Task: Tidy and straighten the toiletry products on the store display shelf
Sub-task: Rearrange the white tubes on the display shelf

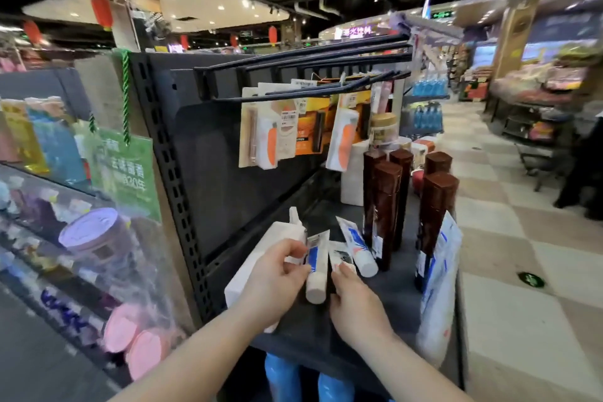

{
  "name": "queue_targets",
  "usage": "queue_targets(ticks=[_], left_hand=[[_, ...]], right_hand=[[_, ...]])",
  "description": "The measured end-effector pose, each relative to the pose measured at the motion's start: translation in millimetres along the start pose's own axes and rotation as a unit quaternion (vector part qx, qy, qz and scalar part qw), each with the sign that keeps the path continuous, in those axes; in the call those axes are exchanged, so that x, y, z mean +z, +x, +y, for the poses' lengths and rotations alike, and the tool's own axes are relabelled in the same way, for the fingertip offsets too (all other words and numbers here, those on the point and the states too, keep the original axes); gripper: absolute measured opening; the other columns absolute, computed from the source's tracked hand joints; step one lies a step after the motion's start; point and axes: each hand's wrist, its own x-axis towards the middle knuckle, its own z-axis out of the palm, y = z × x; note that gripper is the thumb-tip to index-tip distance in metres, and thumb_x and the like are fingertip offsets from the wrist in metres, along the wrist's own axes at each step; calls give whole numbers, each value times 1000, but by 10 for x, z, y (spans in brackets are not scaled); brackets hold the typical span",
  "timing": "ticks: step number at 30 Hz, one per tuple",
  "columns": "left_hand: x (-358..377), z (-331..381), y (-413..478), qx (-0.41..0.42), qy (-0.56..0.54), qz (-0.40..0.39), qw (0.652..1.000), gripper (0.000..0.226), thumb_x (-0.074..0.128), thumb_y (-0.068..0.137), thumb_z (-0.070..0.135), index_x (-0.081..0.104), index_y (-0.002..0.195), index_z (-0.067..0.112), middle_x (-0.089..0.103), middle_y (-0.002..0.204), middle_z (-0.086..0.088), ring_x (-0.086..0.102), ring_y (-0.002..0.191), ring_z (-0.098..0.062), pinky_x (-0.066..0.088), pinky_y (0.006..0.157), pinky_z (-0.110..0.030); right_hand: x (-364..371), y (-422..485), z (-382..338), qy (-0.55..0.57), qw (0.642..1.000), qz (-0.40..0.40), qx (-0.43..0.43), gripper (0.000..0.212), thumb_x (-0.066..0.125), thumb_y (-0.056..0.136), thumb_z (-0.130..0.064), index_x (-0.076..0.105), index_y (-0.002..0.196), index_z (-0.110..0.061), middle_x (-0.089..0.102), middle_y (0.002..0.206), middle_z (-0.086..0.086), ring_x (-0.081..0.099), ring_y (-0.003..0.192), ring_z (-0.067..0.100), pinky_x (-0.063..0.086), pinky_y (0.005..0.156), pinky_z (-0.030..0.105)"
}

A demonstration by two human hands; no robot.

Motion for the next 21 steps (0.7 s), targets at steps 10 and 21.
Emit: queue_targets(ticks=[10,21], left_hand=[[-132,24,-16,-55,-184,-142,971,17,62,86,14,54,99,21,59,103,-3,59,88,-18,50,71,-33],[-118,25,-264,-44,-334,-252,907,20,54,89,8,60,108,10,70,103,-16,69,90,-27,57,67,-35]], right_hand=[[34,-488,-250,148,972,178,-27,43,47,90,-6,51,132,-14,42,143,-6,32,132,1,13,98,-3],[26,-1134,-559,155,959,204,-121,70,50,86,1,20,131,-43,16,144,-21,17,131,-16,19,103,3]])
